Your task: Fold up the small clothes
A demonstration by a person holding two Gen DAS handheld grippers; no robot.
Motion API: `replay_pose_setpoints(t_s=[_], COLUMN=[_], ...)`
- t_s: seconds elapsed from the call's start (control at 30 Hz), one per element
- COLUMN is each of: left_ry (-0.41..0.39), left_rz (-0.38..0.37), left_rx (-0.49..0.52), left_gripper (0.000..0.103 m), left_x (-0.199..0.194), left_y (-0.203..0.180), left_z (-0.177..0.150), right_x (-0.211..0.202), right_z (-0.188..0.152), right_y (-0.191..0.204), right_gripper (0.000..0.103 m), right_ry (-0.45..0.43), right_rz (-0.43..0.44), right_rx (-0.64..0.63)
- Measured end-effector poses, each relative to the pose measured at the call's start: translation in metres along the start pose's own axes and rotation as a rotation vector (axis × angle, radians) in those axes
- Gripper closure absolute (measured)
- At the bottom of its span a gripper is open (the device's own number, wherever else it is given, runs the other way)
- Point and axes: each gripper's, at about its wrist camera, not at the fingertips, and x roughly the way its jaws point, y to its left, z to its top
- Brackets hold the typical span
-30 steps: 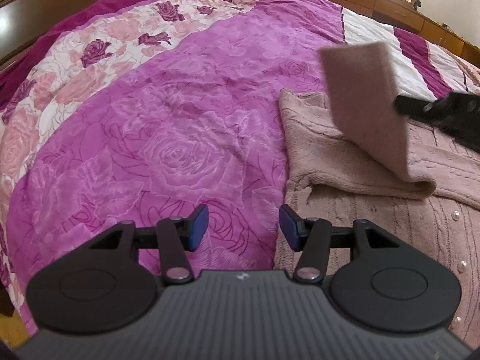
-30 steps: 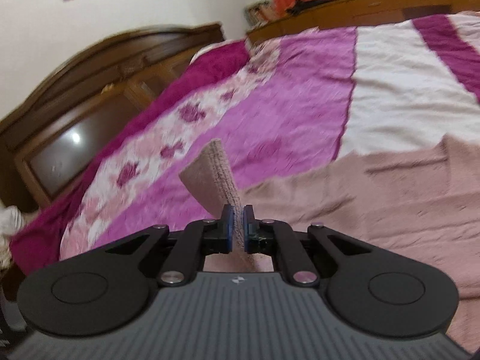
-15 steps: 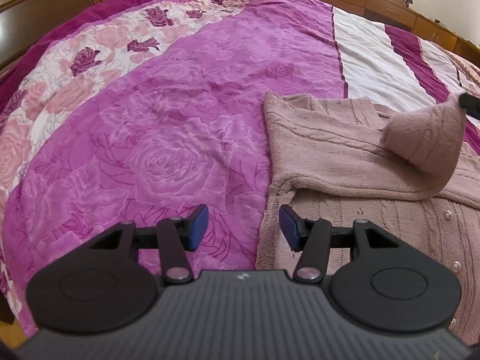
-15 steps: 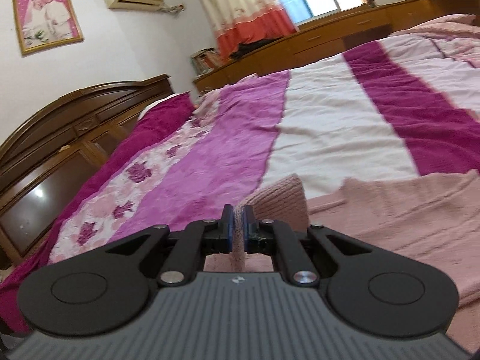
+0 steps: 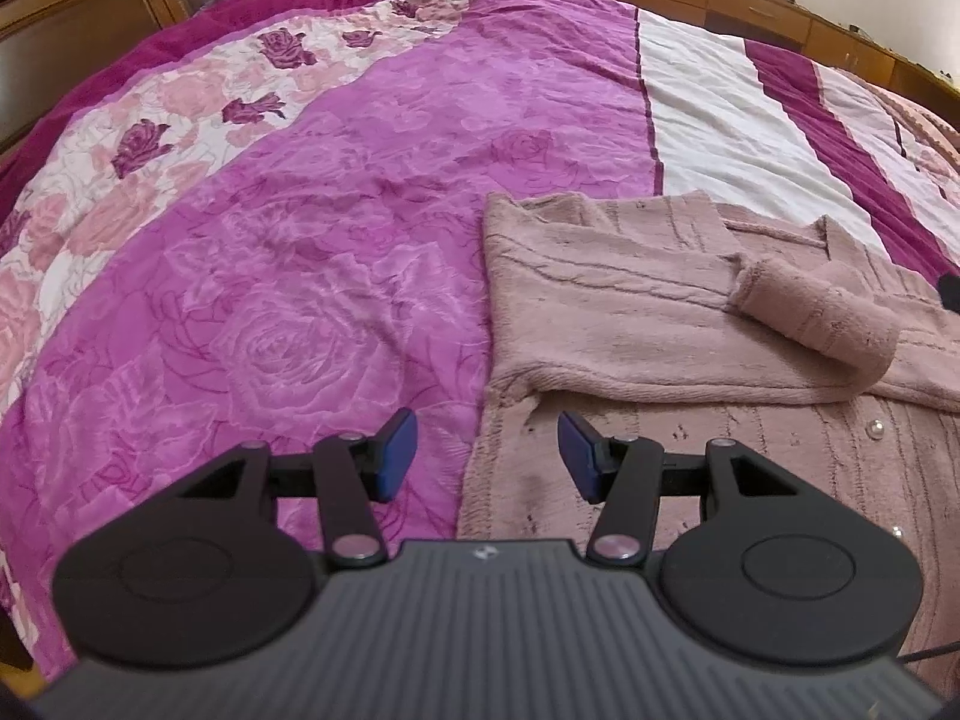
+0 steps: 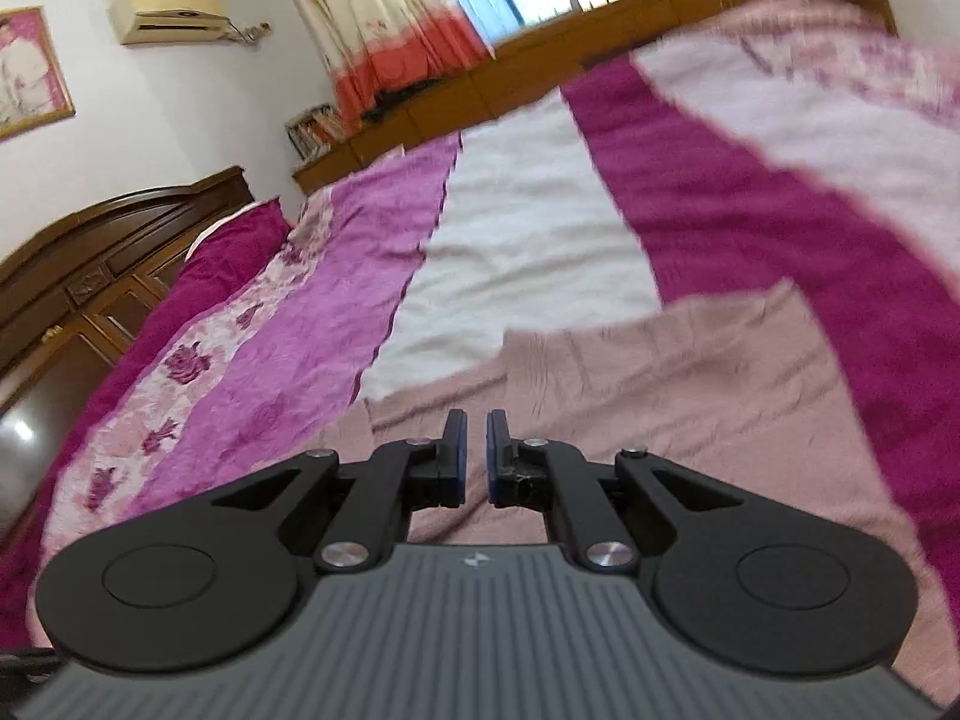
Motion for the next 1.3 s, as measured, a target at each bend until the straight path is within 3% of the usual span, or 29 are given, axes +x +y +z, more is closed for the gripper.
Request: replay_pose_setpoints(t_s=[0.03, 0.07, 0.17, 0.2, 0.57, 0.63, 0.67, 0.7, 0.83, 1.1, 1.13, 1.17, 1.2, 1.3], left_ry=[0.0, 0.0, 0.002, 0.003, 0.016, 0.02, 0.023, 0.026, 0.019, -0.073, -0.09, -0.097, -0.095, -0.09], left_rz=[-0.002, -0.004, -0.008, -0.008, 0.001, 0.004, 0.008, 0.01, 0.028, 0.064, 0.074, 0.078, 0.079, 0.057], left_rx=[0.001, 0.002, 0.01, 0.014, 0.038, 0.043, 0.046, 0.05, 0.084, 0.171, 0.171, 0.166, 0.149, 0.041], left_gripper=[0.049, 0.049, 0.049, 0.049, 0.049, 0.049, 0.049, 0.049, 0.049, 0.049, 0.054, 0.073, 0.081, 0.081], left_x=[0.001, 0.001, 0.002, 0.003, 0.01, 0.014, 0.016, 0.017, 0.024, 0.031, 0.031, 0.031, 0.032, 0.034], left_y=[-0.002, -0.003, -0.007, -0.007, -0.01, -0.011, -0.011, -0.011, -0.015, -0.026, -0.027, -0.026, -0.024, -0.01], left_z=[0.0, 0.0, 0.001, 0.0, -0.001, -0.001, -0.001, -0.001, -0.001, -0.004, -0.004, -0.004, -0.002, 0.0], right_x=[0.003, 0.009, 0.021, 0.024, 0.082, 0.09, 0.093, 0.094, 0.071, 0.017, 0.012, 0.007, 0.004, -0.005], right_z=[-0.001, -0.001, -0.003, -0.004, -0.009, -0.01, -0.01, -0.009, 0.003, 0.036, 0.04, 0.043, 0.044, 0.04], right_y=[-0.002, -0.004, -0.001, 0.001, 0.024, 0.029, 0.033, 0.036, 0.045, 0.022, 0.016, 0.01, 0.006, -0.01], right_gripper=[0.095, 0.087, 0.05, 0.045, 0.046, 0.063, 0.087, 0.091, 0.091, 0.091, 0.091, 0.091, 0.092, 0.092], right_ry=[0.018, 0.037, 0.06, 0.062, 0.161, 0.173, 0.183, 0.189, 0.081, -0.108, -0.119, -0.13, -0.136, -0.134], right_rz=[0.007, 0.008, -0.023, -0.029, -0.05, -0.044, -0.042, -0.036, -0.015, -0.09, -0.1, -0.111, -0.118, -0.137], right_rx=[0.017, 0.029, 0.041, 0.041, -0.094, -0.127, -0.157, -0.176, -0.201, -0.114, -0.1, -0.088, -0.083, -0.073])
